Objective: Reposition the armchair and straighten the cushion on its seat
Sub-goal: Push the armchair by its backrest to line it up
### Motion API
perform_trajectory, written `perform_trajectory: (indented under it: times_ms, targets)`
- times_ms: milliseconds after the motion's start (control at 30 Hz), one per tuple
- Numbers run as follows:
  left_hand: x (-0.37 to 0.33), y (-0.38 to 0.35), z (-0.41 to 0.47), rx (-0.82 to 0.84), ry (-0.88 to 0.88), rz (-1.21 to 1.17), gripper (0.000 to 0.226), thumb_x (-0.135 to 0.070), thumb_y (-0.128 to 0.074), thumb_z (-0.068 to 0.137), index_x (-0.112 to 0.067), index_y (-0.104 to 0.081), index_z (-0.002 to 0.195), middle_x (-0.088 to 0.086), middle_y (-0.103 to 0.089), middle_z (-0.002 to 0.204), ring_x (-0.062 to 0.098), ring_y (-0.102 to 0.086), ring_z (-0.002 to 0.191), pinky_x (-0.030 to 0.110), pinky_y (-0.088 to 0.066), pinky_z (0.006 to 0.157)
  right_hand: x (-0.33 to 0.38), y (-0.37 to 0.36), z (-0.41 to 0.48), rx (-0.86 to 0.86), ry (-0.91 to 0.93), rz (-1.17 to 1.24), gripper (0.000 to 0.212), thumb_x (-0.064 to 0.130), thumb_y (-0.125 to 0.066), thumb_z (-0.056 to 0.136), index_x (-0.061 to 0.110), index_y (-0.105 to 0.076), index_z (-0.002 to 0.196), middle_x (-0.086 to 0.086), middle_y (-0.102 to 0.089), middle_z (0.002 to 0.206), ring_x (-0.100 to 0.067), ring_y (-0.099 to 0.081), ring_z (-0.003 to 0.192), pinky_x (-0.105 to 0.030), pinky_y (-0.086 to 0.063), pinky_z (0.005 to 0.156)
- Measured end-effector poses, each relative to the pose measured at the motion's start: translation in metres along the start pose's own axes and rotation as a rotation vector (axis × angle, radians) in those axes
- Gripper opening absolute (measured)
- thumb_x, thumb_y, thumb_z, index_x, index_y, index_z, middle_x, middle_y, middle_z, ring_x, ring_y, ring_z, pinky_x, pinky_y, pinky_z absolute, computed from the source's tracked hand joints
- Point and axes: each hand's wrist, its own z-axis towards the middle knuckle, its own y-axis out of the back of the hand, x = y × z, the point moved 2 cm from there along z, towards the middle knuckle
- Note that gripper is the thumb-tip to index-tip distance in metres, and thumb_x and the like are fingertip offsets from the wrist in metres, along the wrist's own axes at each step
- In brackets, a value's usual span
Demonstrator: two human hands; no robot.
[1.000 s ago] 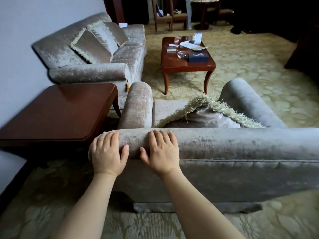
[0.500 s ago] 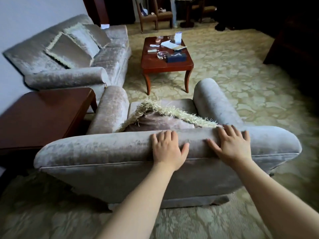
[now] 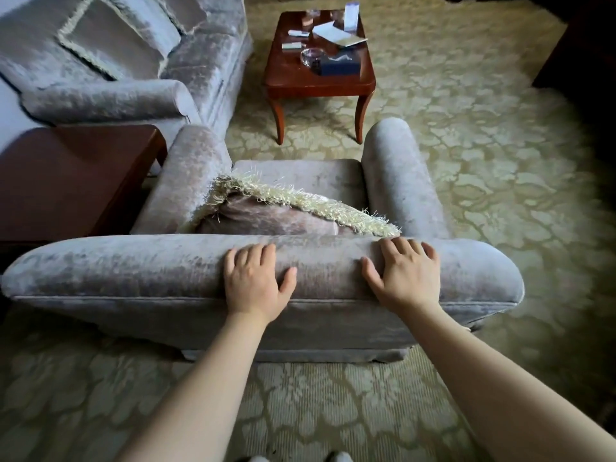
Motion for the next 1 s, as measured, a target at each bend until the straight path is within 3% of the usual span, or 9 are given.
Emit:
perform_trajectory:
  times_ms: [500, 700, 833, 900, 1000]
  targets:
    - [-0.018, 0.0, 0.002, 0.031, 0.045, 0.08, 0.054, -0.051, -0.037, 0.078, -0.003, -0.06, 0.086, 0.018, -0.065, 0.086, 0.035, -0.06, 0.085, 0.05, -0.04, 0.09, -0.001, 0.001, 0.001, -0.038, -0.002, 0.031, 0.052, 0.052, -0.029, 0.081, 0.012, -0.062, 0.087, -0.008, -0.065, 0.088, -0.031, -0.057, 0.087, -0.041, -0.037, 0.086]
    - [-0.03, 0.004, 0.004, 0.092, 0.043, 0.173, 0.061, -0.051, -0.026, 0.081, -0.002, -0.058, 0.101, 0.021, -0.061, 0.105, 0.037, -0.056, 0.099, 0.05, -0.037, 0.091, -0.001, 0.007, -0.002, -0.04, -0.001, 0.076, 0.045, 0.047, -0.036, 0.078, 0.01, -0.061, 0.084, -0.01, -0.065, 0.084, -0.032, -0.059, 0.08, -0.041, -0.043, 0.08]
    - [-0.079, 0.003, 0.001, 0.088, -0.105, 0.124, 0.063, -0.05, -0.028, 0.08, -0.004, -0.058, 0.112, 0.017, -0.058, 0.12, 0.035, -0.052, 0.114, 0.052, -0.035, 0.1, -0.015, 0.014, -0.007, -0.058, 0.072, 0.155, 0.053, 0.048, -0.035, 0.081, 0.007, -0.06, 0.105, -0.012, -0.064, 0.106, -0.032, -0.06, 0.094, -0.044, -0.042, 0.087]
    - [-0.12, -0.005, 0.001, 0.113, -0.195, 0.071, 0.066, -0.053, -0.031, 0.078, -0.006, -0.056, 0.118, 0.014, -0.057, 0.124, 0.032, -0.05, 0.118, 0.051, -0.033, 0.103, -0.05, 0.012, -0.019, -0.135, -0.026, 0.162, 0.054, 0.046, -0.038, 0.082, 0.006, -0.06, 0.112, -0.013, -0.063, 0.116, -0.032, -0.058, 0.106, -0.047, -0.039, 0.095]
    - [-0.166, -0.016, 0.0, 0.106, -0.156, -0.008, 0.069, -0.057, -0.038, 0.074, -0.008, -0.057, 0.118, 0.011, -0.058, 0.124, 0.031, -0.051, 0.117, 0.055, -0.032, 0.103, -0.093, 0.006, -0.04, -0.256, -0.168, 0.16, 0.054, 0.044, -0.039, 0.084, 0.009, -0.061, 0.119, -0.011, -0.062, 0.124, -0.031, -0.053, 0.12, -0.048, -0.028, 0.105]
